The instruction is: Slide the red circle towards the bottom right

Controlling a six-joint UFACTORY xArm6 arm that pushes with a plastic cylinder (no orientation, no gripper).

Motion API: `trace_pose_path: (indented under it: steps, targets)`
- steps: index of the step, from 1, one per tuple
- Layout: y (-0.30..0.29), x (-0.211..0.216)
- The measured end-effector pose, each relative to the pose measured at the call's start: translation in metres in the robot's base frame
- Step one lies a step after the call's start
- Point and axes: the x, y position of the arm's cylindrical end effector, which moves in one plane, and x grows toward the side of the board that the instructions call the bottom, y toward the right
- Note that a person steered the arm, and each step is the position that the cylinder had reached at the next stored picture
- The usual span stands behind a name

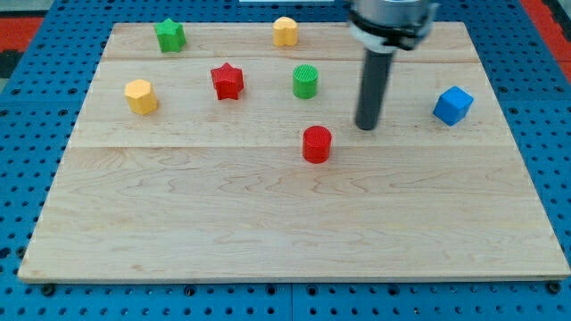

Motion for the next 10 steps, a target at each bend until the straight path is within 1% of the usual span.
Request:
trace_pose_path:
  steps: [1,2,3,4,5,7,8,9,10]
  targets:
    - [-0.028,0.032]
    - [-0.110,0.024]
    - [-0.150,0.023]
    - [-0.227,0.053]
    - [-0.236,0.057]
    - [-0.227,0.052]
    - [-0.173,0.026]
    - [-0.185,-0.013]
    - [-0.270,0.026]
